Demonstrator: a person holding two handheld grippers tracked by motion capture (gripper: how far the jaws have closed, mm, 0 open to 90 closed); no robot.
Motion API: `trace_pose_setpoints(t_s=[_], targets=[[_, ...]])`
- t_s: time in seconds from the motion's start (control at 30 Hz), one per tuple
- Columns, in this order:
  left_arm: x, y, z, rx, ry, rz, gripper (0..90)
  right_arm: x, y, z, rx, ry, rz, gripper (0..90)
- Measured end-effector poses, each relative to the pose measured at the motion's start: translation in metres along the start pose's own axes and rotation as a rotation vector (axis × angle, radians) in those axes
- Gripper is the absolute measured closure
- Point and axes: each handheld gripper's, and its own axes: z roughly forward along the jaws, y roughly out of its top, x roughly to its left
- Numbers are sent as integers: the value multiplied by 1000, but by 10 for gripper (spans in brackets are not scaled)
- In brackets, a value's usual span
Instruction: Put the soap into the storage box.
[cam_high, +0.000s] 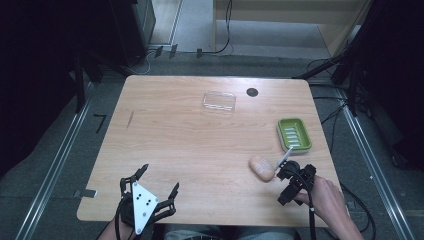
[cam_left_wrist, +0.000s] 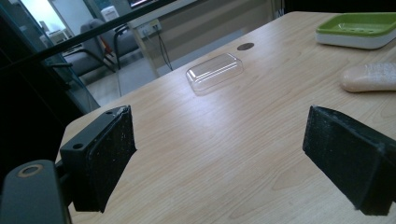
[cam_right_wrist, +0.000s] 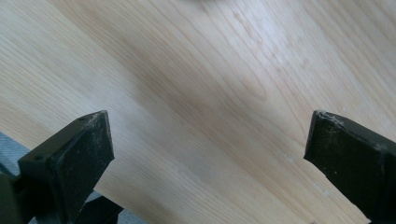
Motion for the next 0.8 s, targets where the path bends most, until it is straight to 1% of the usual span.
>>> trace_pose_setpoints(t_s=[0.07,0.2,0.33,0.37,0.4,0.47,0.53,0.57,0.8], targets=[[0,0,0,2,1,0,99,1,4,-2,-7,0,-13,7],[0,0,0,2,1,0,99,4,11,-4,-7,-1,-23,5],[0,0,0,1,0,-2,99,6,17,-4,-6,-1,-23,2],[0,0,0,1,0,-1,99,6,18,-4,-9,-1,-30,2],[0,0,0,2,0,-1,99,6,20,-5,-6,-1,-25,2],[0,0,0,1,0,-1,99,6,23,-5,-7,-5,-34,2],[0,0,0,1,0,0,99,7,26,-5,-5,3,-23,2],[0,0,0,0,-1,0,99,7,28,-4,-8,7,-32,2],[0,0,0,0,-2,0,99,5,41,-6,-20,12,-19,2]])
